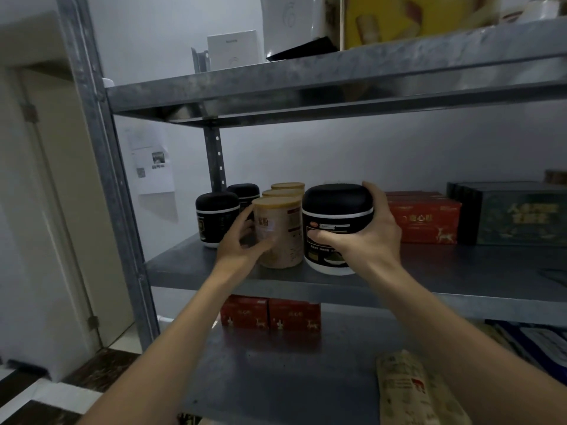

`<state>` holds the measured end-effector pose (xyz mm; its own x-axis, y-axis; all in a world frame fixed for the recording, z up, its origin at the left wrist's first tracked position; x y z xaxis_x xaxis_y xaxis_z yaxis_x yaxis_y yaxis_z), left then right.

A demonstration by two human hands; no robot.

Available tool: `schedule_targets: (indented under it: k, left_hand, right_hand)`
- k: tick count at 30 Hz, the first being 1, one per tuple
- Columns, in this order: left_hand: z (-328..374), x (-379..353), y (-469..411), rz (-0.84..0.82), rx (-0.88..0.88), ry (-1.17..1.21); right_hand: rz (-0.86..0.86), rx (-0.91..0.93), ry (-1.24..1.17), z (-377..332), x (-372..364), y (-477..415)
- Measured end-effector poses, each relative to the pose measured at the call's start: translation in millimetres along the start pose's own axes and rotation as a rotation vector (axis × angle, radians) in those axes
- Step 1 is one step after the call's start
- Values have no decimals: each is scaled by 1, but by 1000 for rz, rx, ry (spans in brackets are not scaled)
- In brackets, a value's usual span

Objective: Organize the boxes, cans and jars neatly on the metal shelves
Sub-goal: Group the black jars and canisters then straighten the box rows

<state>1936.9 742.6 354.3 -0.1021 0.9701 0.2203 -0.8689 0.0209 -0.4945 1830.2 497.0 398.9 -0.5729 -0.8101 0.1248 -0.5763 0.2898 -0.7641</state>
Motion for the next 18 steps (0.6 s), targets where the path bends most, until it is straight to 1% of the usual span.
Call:
schedule_targets:
  k: [6, 9, 12, 15, 18]
  left_hand:
    - [25, 11, 53, -227, 25, 109]
    - [34, 12, 69, -284, 22, 150]
    - [43, 21, 78, -256, 10, 209]
    - [44, 47, 83, -161, -1, 242]
    - [36, 78, 85, -66, 26, 233]
  right_hand:
    - [-82, 34, -93, -35, -27, 12]
    - [-143, 36, -163, -51, -49, 22]
    - [-200, 39, -254, -65, -73, 31]
    - [-271, 25, -354, -78, -95, 39]
    - [-392, -30, -453, -82, -126, 42]
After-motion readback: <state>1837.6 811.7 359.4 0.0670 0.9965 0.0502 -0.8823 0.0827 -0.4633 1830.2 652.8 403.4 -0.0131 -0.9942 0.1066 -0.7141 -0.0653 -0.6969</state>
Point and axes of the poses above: each hand's wrist, its own y-axis away from the middle knuckle, its own x-axis out of the back of the hand, z = x × y, the point moved 10 cm from there along -y, towards the middle knuckle, and after that the axes turned 6 degrees about x, right-handed, at the moved point
